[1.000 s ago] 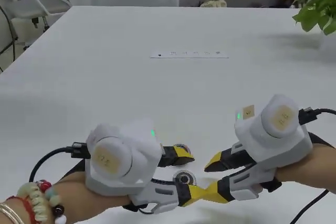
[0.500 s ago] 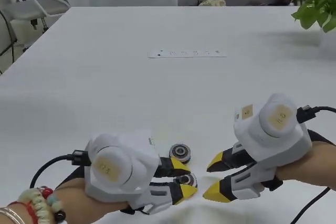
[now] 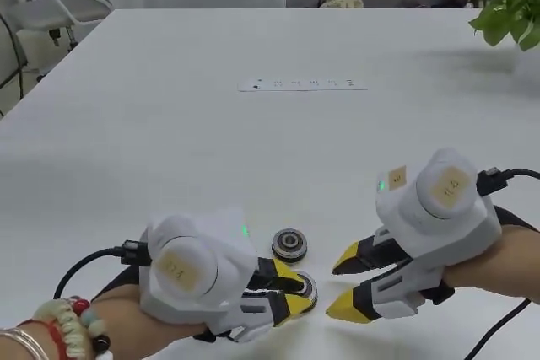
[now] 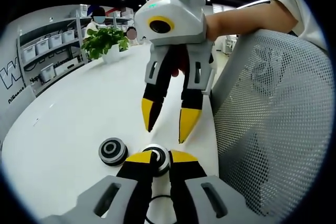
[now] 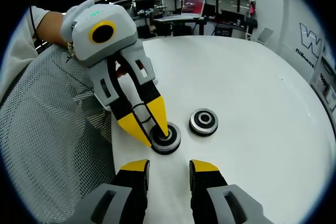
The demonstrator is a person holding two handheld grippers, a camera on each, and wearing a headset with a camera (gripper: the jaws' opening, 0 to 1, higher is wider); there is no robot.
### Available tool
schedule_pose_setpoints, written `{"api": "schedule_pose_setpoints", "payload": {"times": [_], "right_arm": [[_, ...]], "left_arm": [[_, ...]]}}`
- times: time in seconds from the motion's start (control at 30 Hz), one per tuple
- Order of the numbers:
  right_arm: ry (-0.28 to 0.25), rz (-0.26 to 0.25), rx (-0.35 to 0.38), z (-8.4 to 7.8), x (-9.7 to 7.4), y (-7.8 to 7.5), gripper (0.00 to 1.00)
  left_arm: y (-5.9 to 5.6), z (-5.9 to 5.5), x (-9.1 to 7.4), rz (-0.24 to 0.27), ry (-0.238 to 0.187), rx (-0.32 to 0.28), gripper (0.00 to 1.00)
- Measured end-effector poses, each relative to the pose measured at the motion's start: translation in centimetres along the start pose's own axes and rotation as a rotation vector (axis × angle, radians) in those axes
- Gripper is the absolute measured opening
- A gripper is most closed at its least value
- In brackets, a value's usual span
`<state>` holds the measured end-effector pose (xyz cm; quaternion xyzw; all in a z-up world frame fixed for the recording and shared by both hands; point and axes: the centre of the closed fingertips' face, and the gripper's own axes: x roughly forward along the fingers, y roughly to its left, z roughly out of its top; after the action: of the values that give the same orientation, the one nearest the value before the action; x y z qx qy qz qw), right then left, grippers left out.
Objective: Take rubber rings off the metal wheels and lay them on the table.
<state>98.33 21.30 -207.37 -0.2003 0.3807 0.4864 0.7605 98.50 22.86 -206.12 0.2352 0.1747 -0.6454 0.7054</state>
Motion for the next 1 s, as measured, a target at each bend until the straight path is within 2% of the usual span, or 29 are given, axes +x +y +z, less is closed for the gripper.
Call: {"api": "schedule_pose_setpoints", "payload": {"times": [0.43,0.67,0.77,0.87,1.0], "right_arm": [[-0.007,-0.004,-0.004,0.1,-0.1,0.0,0.27],[-0.008,0.003,-0.004,0.1,0.0,0.1,0.26],[-0.005,0.004,-0.003,0.0,0.1,0.1,0.26],[-0.008,0.002,0.000,0.1,0.1,0.1,0.26],[-0.010,0.005,-0.001,0.1,0.2,0.2,0.26]], "left_arm": [[0.0,0.0,0.0,0.000,-0.003,-0.004,0.06],[0.1,0.1,0.0,-0.006,-0.010,-0.034,0.05],[0.4,0.1,-0.1,0.001,-0.013,-0.036,0.01],[0.9,0.7,-0.3,0.017,-0.043,-0.058,0.06],[1.2,0.4,-0.2,0.030,-0.031,-0.063,0.05]]}}
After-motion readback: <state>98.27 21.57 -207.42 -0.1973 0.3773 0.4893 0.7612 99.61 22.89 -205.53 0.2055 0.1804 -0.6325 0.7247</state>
